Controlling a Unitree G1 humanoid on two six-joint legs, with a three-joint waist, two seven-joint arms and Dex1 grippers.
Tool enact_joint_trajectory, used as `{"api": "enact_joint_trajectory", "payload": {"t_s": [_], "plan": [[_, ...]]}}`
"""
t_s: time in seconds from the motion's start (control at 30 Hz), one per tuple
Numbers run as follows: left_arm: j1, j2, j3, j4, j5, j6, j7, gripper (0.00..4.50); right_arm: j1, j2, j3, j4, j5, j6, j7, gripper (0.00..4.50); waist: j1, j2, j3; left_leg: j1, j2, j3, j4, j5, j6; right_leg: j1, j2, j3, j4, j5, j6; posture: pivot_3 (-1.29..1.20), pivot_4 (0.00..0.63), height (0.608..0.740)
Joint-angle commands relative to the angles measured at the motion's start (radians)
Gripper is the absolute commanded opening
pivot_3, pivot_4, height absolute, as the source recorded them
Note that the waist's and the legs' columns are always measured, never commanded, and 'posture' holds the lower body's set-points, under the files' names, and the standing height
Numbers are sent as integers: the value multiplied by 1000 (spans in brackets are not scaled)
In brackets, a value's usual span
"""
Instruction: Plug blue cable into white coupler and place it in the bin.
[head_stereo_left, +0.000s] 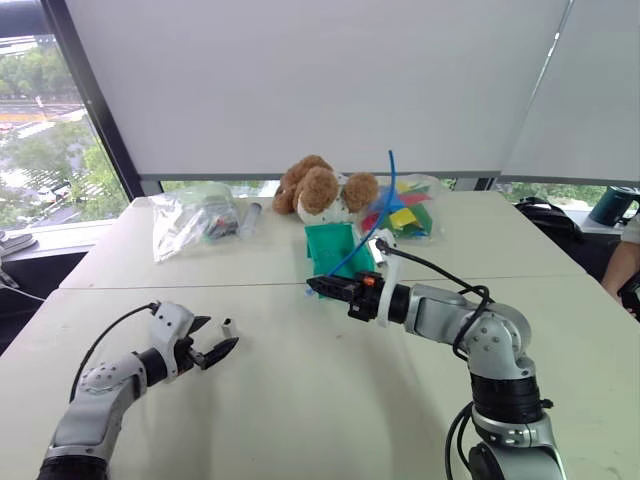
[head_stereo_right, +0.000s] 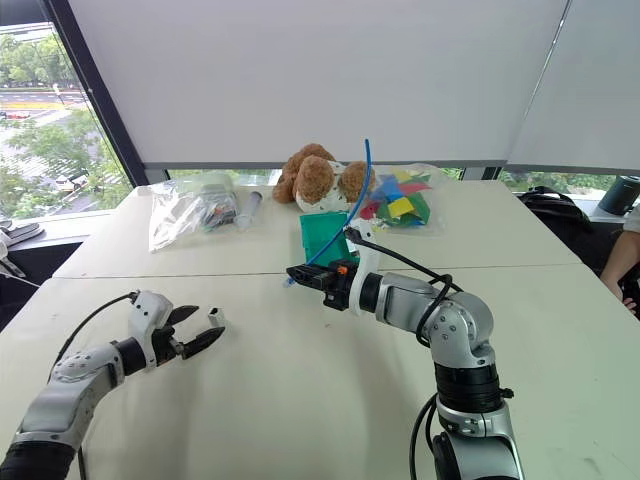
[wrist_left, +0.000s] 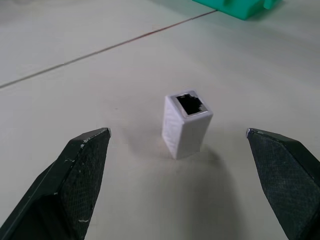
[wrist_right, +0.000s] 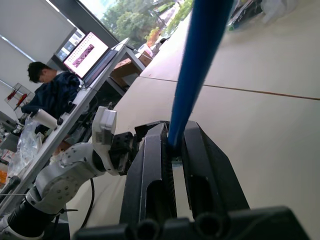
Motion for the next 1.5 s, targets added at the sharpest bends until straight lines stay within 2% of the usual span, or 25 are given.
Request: {"api": "enact_joint_trajectory", "payload": {"t_s": [0.03, 0.13, 0.3, 0.33, 0.47, 0.63, 0.77, 0.87, 1.1, 1.5], "plan": [[-56, -27, -18, 95, 15, -66, -14, 4477, 2, 4, -18, -63, 20, -14, -16, 0, 1, 0, 0, 0, 0, 0, 0, 0, 0, 0, 0, 0, 0, 0, 0, 0, 150, 740], [-98, -66, -23, 176, 17, -96, -9, 3671, 16, 4, -29, -87, 28, -7, -38, 0, 3, 0, 0, 0, 0, 0, 0, 0, 0, 0, -1, 0, 0, 0, 0, 0, 150, 740], [-143, -117, -49, 220, 22, -120, -17, 928, 26, -1, -33, -105, 40, -2, -60, 0, 4, 0, 0, 0, -2, 0, 0, 0, 0, 0, -4, -1, 0, 0, 0, 0, 150, 740], [-152, -127, -56, 219, 20, -118, -23, 559, 26, -3, -33, -106, 40, 0, -62, 0, 5, 0, 0, 0, -2, 0, 0, 0, 0, 0, -4, -1, 0, 0, 0, 0, 150, 740], [-194, -146, -130, 168, 5, -69, -136, 442, 21, -89, 3, -131, 24, 13, -7, 0, 6, 0, 0, 0, -3, 0, 0, 0, 0, 1, -3, -1, 0, 0, 0, 0, 150, 740], [-300, -147, -289, 145, 23, -46, -371, 442, 22, -396, 185, -194, -114, -121, 278, 0, 3, -1, 0, -2, -5, 0, 1, 0, 0, 1, -3, -1, -3, 0, 0, 0, 150, 740], [-393, -190, -397, 252, 84, -141, -494, 442, 18, -542, 312, -171, -265, -315, 476, 0, -1, -1, 0, -2, -5, 1, 2, 0, 0, 1, 0, -1, -3, 0, 1, 0, 150, 740], [-451, -241, -443, 380, 144, -258, -523, 442, 18, -561, 357, -141, -332, -398, 546, 0, -2, -1, 0, -2, -3, 2, 2, 0, 1, 1, 4, -1, -3, 0, 1, 0, 150, 740], [-513, -317, -459, 634, 229, -509, -506, 442, 25, -543, 430, -82, -454, -506, 631, 0, 7, -2, 1, -1, -1, 1, 3, 0, 1, 0, 5, -1, -1, 0, 1, 0, 150, 740], [-528, -338, -435, 741, 244, -607, -492, 442, 53, -477, 489, 32, -602, -625, 680, 0, 24, -2, 0, -1, -1, 0, 6, 0, 1, 3, 2, -1, -2, 0, 1, 0, 150, 740]]}}
